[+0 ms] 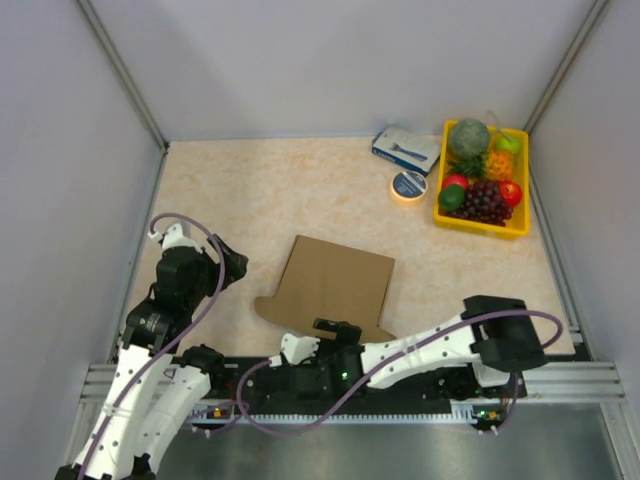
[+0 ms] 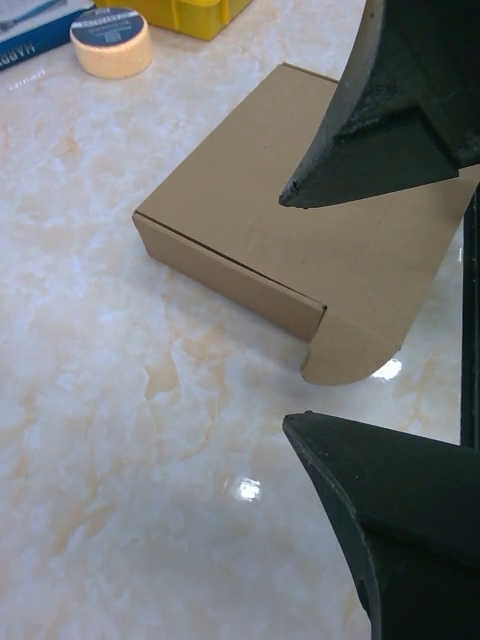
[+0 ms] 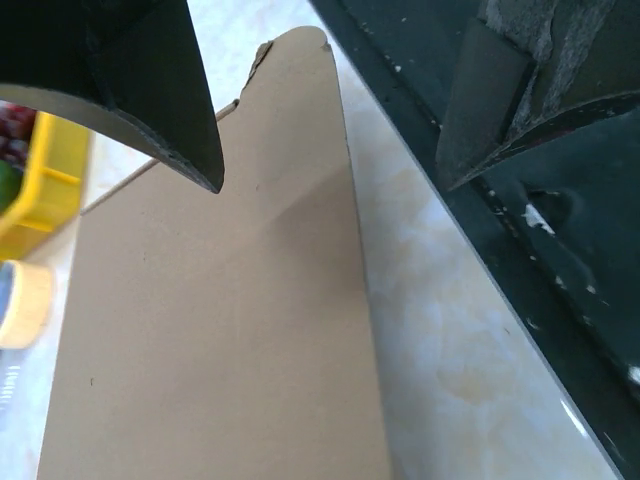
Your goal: Fold the paper box
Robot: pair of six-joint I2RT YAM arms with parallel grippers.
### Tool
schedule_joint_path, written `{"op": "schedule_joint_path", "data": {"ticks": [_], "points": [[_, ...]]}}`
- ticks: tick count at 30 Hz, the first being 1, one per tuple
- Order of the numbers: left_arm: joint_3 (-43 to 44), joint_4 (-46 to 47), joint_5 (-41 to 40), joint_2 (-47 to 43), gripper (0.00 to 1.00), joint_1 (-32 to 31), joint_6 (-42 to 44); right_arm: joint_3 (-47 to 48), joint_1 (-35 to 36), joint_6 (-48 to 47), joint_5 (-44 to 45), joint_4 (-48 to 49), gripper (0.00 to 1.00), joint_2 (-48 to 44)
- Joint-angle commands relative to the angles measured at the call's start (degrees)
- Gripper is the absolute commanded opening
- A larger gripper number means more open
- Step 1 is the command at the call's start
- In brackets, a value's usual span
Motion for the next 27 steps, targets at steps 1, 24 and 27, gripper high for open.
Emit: {"op": "schedule_joint_path", "data": {"ticks": [1,24,27], "points": [[2.2,-4.6,-2.1,0.5,0.87,0.6,-2.4,4.6,1.6,-2.1,13.6,-4.4,0.84,6.2],[10.0,-3.5,-4.6,1.3,0.89,0.8,3.1,6.3,-6.3,-13.8,15.8,-3.5,0.00,-8.8],[10.5,-3.9,-4.8,1.6,0.89,0.8,2.3,7.8,-10.6,-17.5,8.2,-2.8,0.00,-13.2]]}}
